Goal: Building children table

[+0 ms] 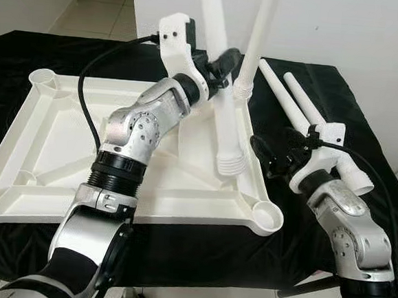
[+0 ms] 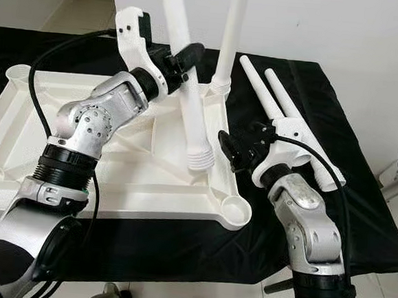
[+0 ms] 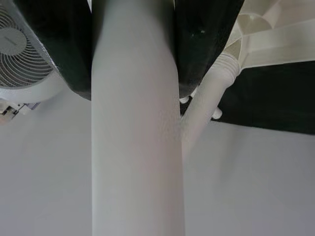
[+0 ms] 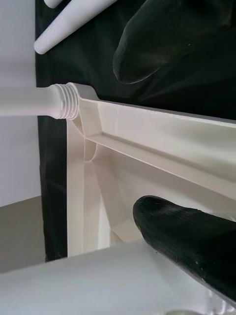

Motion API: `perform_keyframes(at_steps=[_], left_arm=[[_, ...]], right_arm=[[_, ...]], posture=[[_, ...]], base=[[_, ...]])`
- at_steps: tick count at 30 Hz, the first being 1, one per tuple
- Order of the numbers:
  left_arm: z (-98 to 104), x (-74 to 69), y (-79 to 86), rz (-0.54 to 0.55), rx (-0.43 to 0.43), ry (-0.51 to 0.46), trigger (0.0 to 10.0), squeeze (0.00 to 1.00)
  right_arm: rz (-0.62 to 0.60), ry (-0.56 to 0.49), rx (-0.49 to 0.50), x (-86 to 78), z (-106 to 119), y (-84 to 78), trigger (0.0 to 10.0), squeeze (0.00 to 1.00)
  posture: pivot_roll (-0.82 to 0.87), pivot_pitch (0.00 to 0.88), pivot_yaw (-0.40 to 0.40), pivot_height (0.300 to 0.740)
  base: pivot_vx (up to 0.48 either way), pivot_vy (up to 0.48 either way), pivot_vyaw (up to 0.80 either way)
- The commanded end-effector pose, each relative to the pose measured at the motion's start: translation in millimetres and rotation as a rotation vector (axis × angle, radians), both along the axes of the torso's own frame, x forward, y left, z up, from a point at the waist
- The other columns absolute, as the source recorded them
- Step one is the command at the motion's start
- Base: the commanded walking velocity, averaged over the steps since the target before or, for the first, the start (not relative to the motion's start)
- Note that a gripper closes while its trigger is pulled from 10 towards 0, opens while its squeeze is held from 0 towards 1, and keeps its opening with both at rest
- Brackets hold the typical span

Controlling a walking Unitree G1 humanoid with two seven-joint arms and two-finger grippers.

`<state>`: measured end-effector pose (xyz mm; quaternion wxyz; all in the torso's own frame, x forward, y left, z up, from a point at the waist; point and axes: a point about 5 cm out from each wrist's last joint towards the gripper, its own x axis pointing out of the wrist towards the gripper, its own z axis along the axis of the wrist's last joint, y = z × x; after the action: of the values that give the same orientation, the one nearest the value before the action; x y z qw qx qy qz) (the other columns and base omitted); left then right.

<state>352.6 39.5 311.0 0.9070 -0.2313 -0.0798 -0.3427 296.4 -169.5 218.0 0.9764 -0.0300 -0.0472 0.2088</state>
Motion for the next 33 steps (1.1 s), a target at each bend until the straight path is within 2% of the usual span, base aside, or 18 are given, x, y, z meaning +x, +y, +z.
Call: perform_keyframes(at_steps=[1,5,7,11,23,33], left_arm=[[7.6,-16.9,-12.7,-0.233,0.020,-0.174,10.0,0.00],[4.5,-26.1,-22.8,-0.267,0.067,-0.217,10.0,0.00],[3.0,-28.1,-24.8,-0.274,0.079,-0.228,10.0,0.00],[-7.0,-28.6,-27.5,-0.257,0.149,-0.255,10.0,0.00],[-5.6,-32.0,-33.9,-0.251,0.174,-0.288,10.0,0.00],[4.1,-42.8,-44.2,-0.278,0.155,-0.336,10.0,0.00]], right_arm=[[0.031,0.029,-0.003,1.5,-0.8,2.0,10.0,0.00],[0.126,0.046,0.048,2.0,8.6,8.0,10.0,0.00],[0.150,0.048,0.060,2.1,11.1,8.5,10.0,0.00],[0.203,0.061,0.146,4.4,21.8,6.2,10.0,0.00],[0.294,0.137,0.097,1.7,11.6,16.6,10.0,0.00],[0.318,0.180,0.088,5.8,4.8,23.5,10.0,0.00]], posture=[[-0.02,0.118,-0.028,0.740],[-0.01,0.108,-0.033,0.740],[-0.01,0.103,-0.036,0.740],[-0.01,0.101,-0.037,0.740],[-0.01,0.093,-0.041,0.740],[-0.01,0.095,-0.040,0.740]], base=[[0.000,0.000,0.00],[0.000,0.000,0.00],[0.000,0.000,0.00],[0.000,0.000,0.00],[0.000,0.000,0.00],[0.000,0.000,0.00]])
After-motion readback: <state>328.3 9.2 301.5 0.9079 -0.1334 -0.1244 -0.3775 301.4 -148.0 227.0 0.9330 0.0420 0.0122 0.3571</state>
